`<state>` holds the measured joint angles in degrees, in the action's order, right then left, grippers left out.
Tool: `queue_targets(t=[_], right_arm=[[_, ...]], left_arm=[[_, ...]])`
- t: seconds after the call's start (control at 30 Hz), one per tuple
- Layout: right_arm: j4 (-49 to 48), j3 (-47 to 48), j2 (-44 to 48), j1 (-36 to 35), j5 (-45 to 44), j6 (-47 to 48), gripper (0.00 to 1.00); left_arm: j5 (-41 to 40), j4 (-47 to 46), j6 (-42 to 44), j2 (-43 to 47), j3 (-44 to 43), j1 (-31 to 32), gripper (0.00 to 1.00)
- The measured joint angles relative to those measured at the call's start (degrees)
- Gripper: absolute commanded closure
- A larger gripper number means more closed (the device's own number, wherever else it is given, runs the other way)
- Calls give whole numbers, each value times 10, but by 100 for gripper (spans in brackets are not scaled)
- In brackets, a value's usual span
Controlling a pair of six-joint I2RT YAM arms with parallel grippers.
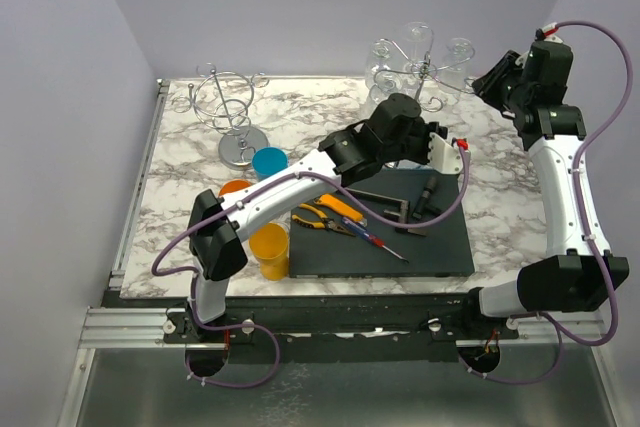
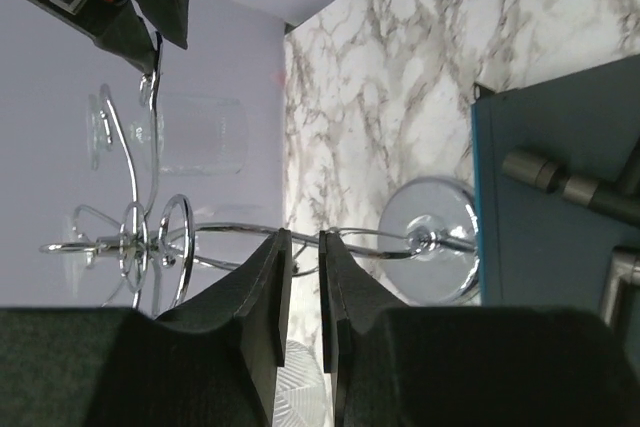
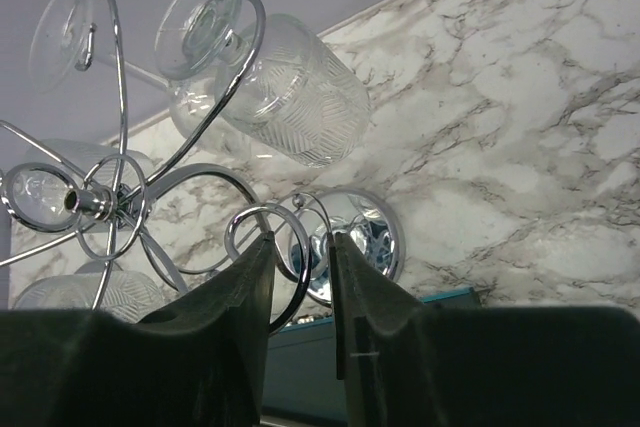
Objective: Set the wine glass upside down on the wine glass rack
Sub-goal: Adjust the wine rack at the center of the board.
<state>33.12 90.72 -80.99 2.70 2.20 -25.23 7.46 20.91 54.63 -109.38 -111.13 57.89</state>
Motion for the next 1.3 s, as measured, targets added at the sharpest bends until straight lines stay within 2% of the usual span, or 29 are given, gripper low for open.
queue_targets(t=[0.17,0.33,0.5,0.6,0.67,0.87,1.07,1.3], right_arm=[[-23,-14,2,0,11,-10,77],[-35,-23,6,0,17,-20,81],[-40,-27,7,1,20,-26,83],[-44,-30,9,2,22,-31,83],[-49,-35,11,3,24,-35,83],[-63,-53,24,6,35,-45,83],[-74,-62,29,7,45,-48,84],[-81,-65,29,8,52,-50,84]], left_arm=[[-31,-57,54,9,39,0,76],[-48,-131,75,42,102,1,66],[-49,-222,84,99,194,1,51],[-49,-259,81,108,202,-1,41],[-49,-270,72,108,196,-5,39],[-46,-277,44,92,147,-21,38],[-30,-248,46,63,103,-29,46],[1,-194,58,29,63,-29,42]])
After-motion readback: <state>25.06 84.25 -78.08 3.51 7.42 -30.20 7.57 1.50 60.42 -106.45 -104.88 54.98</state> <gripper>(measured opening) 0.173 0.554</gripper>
